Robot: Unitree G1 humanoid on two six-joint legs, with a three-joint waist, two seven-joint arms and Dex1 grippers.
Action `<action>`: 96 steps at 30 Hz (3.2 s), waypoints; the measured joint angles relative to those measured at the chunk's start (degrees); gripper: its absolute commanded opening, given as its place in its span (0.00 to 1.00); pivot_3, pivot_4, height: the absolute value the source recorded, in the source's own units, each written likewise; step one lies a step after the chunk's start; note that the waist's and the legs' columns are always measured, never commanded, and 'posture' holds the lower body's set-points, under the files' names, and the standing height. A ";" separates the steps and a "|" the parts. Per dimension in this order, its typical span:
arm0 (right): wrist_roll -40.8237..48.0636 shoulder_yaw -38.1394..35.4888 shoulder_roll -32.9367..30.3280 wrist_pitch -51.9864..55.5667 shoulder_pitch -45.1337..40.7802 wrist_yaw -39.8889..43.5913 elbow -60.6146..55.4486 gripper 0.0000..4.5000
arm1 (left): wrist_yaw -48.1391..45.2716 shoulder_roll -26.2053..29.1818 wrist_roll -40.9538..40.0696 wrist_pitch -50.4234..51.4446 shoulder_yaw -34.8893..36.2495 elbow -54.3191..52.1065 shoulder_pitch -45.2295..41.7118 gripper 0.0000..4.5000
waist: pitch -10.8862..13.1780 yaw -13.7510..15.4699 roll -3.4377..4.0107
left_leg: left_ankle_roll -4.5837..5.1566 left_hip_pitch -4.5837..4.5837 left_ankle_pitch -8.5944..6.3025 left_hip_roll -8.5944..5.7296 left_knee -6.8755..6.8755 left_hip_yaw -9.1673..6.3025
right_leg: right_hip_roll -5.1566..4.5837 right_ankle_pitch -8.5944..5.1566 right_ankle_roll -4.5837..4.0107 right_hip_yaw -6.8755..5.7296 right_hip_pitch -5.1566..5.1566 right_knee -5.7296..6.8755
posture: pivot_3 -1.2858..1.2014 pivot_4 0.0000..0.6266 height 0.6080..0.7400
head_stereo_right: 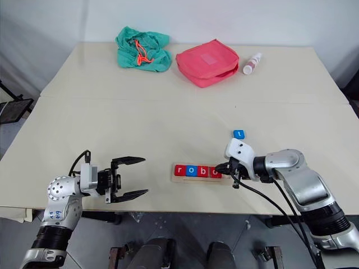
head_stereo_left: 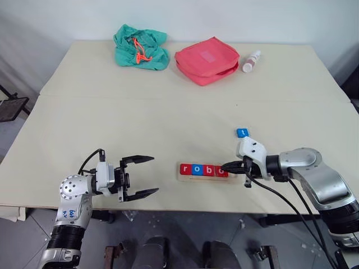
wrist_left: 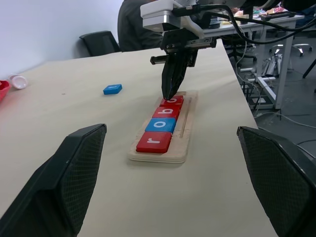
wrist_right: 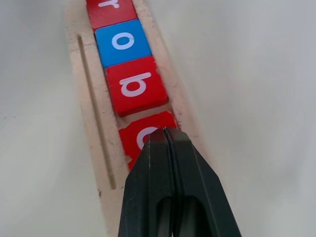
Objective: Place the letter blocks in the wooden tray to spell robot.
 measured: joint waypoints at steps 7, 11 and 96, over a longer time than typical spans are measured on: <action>0.97 -3.08 -3.82 1.45 2.16 0.23 -2.71 0.00 | 0.01 0.03 0.00 0.02 0.00 -0.17 -0.01 1.00 | 0.00 0.05 0.00 | 0.00 0.00 0.00 0.00 -0.01 0.00 | 0.00 0.00 0.00 -0.01 0.01 -0.01 | 0.52 0.24 1.00; 0.90 -3.37 -4.86 1.32 4.28 0.21 -2.70 0.00 | -0.02 0.00 0.00 0.02 0.00 -0.15 -0.16 1.00 | 0.00 -0.02 0.00 | 0.00 0.00 0.00 0.01 -0.02 0.03 | 0.01 0.00 0.00 -0.01 0.00 -0.02 | 0.52 0.24 1.00; 1.74 -21.81 23.98 10.24 13.38 -44.37 -11.74 0.33 | -6.87 0.12 0.05 -0.96 0.75 9.09 -7.08 1.00 | -0.02 -1.26 -0.01 | -0.01 -0.05 0.00 -0.02 -0.18 0.07 | 0.00 0.00 0.00 0.16 -0.39 0.47 | 0.52 0.24 1.00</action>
